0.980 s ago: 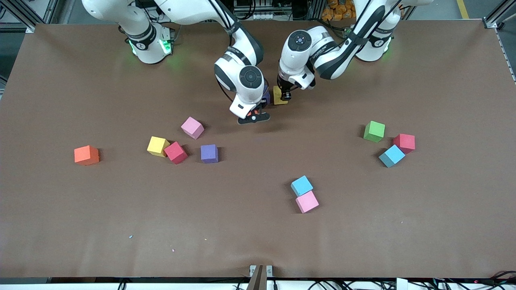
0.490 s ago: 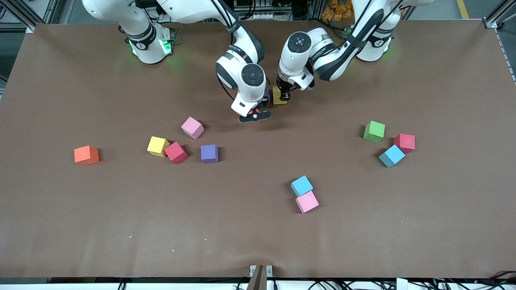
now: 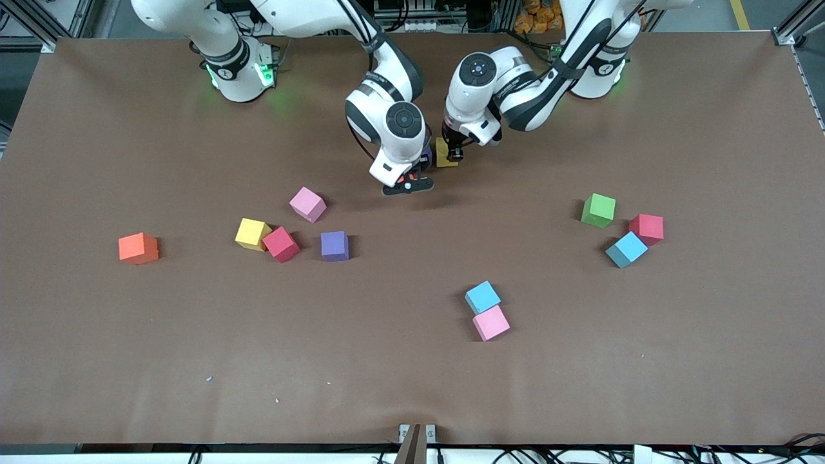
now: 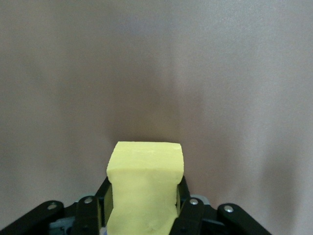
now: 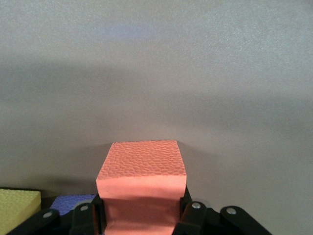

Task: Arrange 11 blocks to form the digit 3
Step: 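Place the orange cube against the pink cube with the right gripper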

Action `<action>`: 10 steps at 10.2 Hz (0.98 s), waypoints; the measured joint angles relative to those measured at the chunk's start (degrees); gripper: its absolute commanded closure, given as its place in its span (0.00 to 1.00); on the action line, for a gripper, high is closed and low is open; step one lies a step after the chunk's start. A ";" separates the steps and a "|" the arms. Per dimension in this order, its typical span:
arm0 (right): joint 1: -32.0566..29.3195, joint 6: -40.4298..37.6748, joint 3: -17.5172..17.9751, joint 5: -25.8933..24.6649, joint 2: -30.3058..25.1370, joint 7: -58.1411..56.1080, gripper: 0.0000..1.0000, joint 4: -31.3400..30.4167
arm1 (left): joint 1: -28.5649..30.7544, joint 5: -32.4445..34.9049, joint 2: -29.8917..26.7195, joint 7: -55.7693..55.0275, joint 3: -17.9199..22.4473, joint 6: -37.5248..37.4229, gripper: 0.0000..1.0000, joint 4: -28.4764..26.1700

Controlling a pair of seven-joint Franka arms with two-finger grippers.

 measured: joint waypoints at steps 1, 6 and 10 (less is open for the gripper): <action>0.05 0.00 0.00 0.00 0.01 0.28 0.82 0.00 | -0.06 0.20 0.08 0.00 0.00 0.01 1.00 0.00; 0.08 -0.02 0.00 0.00 0.02 0.40 0.49 0.00 | -0.08 0.28 0.40 0.00 -0.01 0.14 1.00 0.03; 0.14 -0.19 0.00 0.00 0.13 0.44 0.00 -0.04 | -0.49 0.29 0.50 0.00 -0.04 0.44 1.00 0.14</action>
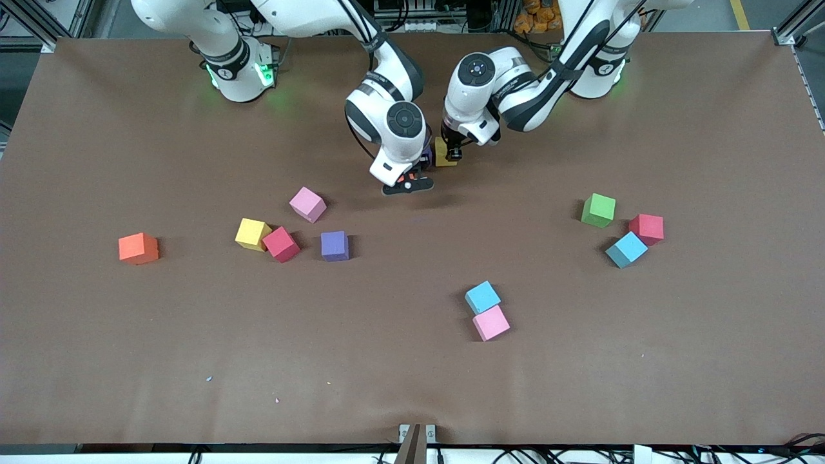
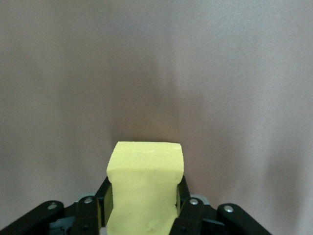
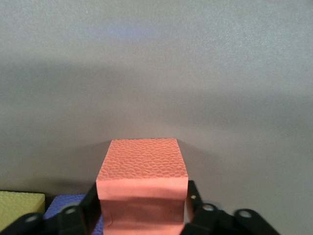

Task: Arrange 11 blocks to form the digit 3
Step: 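Place the orange cube against the pink cube with the right gripper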

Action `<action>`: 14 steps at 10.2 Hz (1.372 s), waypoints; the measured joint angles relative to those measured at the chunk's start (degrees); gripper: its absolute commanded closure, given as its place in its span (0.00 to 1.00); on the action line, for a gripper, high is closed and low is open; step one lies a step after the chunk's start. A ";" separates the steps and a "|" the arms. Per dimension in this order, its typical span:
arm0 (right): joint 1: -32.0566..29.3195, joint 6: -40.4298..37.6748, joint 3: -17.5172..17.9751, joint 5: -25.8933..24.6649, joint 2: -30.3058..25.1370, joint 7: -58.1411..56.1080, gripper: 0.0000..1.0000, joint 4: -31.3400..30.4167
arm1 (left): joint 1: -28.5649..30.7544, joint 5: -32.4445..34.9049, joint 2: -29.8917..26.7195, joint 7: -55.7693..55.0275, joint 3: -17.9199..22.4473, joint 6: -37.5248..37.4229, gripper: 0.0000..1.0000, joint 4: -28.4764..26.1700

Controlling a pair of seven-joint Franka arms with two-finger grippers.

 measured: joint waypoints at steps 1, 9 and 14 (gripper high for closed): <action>0.02 -0.01 0.00 0.00 0.00 0.00 0.00 0.02 | -0.21 0.00 0.07 0.00 0.00 0.14 1.00 0.00; -0.57 -1.72 -0.88 0.00 -4.04 0.14 0.00 0.84 | -0.41 0.00 1.06 0.00 0.00 0.55 1.00 0.67; -11.04 -1.60 -1.70 -0.60 -4.80 -3.84 0.00 2.64 | -0.42 0.00 1.76 0.00 0.05 0.56 1.00 1.29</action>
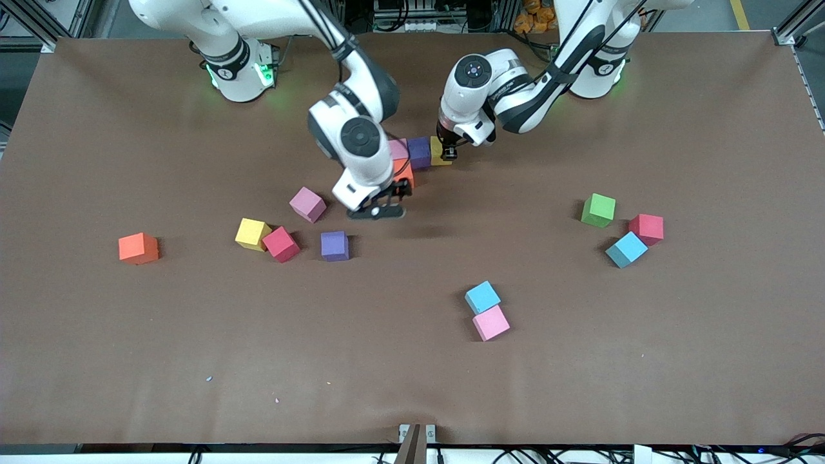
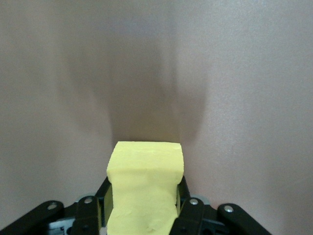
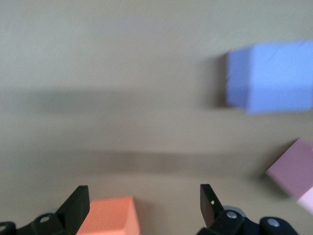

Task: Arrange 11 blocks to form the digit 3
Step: 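Place the orange cube against the pink cube with the right gripper, then grasp the second purple cube with the right gripper while the left releases yellow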

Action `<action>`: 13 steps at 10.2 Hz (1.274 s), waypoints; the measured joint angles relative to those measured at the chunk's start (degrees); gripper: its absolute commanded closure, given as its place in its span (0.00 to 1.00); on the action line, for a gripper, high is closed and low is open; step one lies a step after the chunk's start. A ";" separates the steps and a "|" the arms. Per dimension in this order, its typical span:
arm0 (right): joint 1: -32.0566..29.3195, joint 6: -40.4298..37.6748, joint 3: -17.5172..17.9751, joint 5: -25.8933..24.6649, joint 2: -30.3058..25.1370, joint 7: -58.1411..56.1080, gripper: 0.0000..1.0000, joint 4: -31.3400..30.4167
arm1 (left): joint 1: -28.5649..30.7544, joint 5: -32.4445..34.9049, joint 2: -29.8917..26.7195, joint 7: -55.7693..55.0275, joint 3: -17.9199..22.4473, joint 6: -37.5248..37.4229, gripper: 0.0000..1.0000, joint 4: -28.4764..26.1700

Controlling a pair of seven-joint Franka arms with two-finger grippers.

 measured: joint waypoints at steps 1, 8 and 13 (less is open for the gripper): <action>-2.25 -0.78 -0.02 -0.08 -0.18 -2.37 0.00 0.57 | 0.01 0.00 0.06 0.00 0.03 0.00 1.00 0.09; -9.48 -0.77 -0.07 -0.94 -1.58 -12.69 0.00 1.75 | 0.04 0.00 1.71 0.01 0.31 -0.01 0.00 1.47; -9.77 4.40 0.34 -2.85 1.71 -13.28 0.00 1.74 | 0.06 0.80 1.20 0.02 0.34 -1.79 0.00 2.25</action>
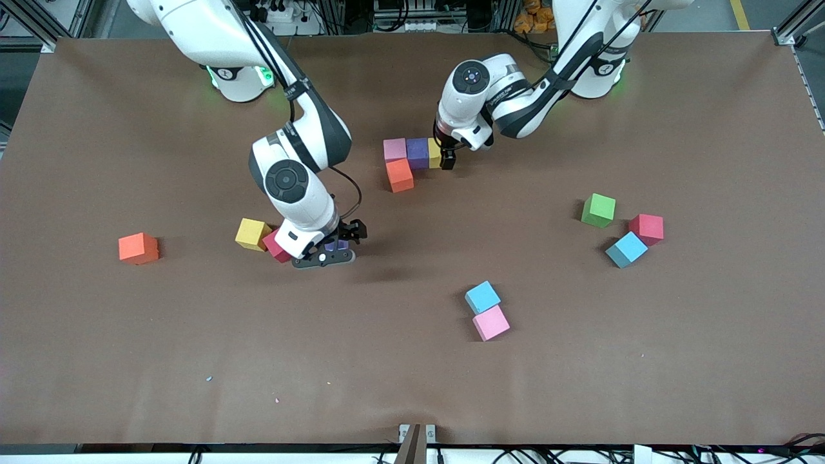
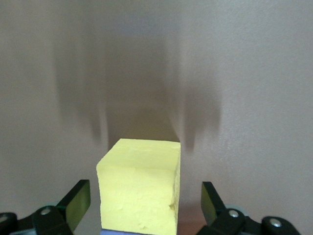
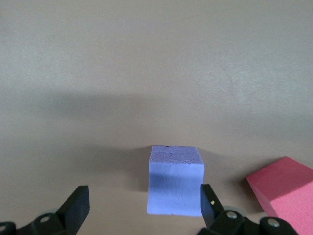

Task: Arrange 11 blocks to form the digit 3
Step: 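Grasp the second purple cube with the right gripper while the left releases yellow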

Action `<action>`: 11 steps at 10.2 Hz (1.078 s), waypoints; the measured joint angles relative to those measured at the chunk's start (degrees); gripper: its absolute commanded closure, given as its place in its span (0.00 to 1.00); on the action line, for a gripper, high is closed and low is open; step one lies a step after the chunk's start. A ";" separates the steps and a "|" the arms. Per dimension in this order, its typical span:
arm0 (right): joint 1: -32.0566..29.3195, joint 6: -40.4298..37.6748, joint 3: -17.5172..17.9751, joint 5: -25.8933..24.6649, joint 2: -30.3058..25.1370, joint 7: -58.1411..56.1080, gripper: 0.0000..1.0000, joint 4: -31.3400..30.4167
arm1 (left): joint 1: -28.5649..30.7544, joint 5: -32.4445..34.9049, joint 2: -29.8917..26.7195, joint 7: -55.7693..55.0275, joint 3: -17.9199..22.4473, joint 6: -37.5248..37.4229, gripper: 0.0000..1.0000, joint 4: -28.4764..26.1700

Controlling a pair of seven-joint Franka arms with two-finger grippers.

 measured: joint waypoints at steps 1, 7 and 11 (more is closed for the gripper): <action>0.03 0.50 0.03 -1.08 0.46 -0.42 0.00 0.00 | 0.03 0.28 -1.05 0.03 -0.19 -1.11 0.00 0.27; -1.90 4.83 -0.01 -6.79 3.62 -1.59 0.00 -1.12 | 3.57 0.49 -8.90 4.76 -1.13 -5.94 0.00 1.16; -1.87 8.01 0.14 -6.79 4.87 -1.58 0.43 -4.63 | 17.85 0.49 -8.39 21.63 -0.49 -10.17 0.00 6.77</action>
